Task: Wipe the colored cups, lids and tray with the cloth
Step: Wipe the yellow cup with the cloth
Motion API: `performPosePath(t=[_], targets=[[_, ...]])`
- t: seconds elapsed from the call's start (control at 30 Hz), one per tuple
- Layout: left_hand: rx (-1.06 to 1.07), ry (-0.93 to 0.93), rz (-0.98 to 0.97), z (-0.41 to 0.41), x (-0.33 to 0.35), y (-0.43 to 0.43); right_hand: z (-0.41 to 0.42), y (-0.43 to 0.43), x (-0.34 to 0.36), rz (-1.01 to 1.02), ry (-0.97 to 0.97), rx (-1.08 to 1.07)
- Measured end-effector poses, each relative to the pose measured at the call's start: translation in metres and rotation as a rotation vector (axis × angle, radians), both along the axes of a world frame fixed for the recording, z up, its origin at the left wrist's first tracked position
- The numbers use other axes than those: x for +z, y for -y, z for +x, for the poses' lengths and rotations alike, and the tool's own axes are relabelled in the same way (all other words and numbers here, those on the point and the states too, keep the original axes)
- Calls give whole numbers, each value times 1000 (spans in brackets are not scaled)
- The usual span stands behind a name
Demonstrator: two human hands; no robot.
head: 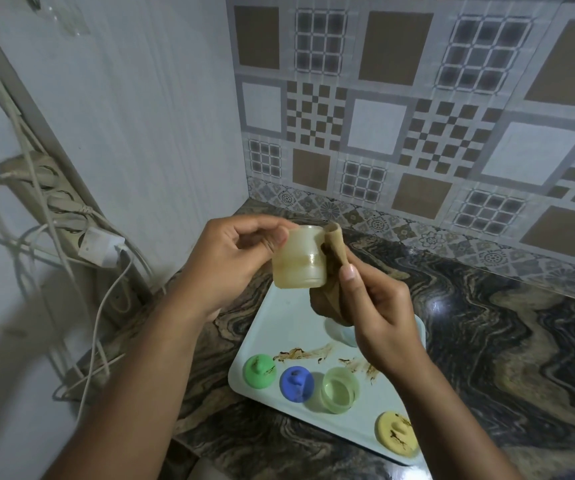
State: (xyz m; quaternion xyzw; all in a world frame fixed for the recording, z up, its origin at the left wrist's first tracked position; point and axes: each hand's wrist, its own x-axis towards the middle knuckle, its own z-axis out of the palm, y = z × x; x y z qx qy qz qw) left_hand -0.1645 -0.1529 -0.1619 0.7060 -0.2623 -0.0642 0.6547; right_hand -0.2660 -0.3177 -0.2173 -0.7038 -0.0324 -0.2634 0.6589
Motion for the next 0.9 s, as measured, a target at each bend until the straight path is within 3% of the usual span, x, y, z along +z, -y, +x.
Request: performPosePath(t=[0.2,0.3,0.4,0.57,0.77,0.9], targets=[[-82,-49,39,-2,-3,1,3,-5,10,199,-78,-73],[-112,-65,19,-8,-6,8,6,-7,8,106,-109,-21],[14,-56,-38,-10,-7,12,5,-4,-1,-39,-121,88],[124,1,-22,-10,-13,11,4,0,-8,-300,-130,-23],[-47,-90,73,-11,-24,7,9,5,-13,-231,-75,12],[-16,-163,-13,-15,-20,7,4,4,-12,-289,-96,21]])
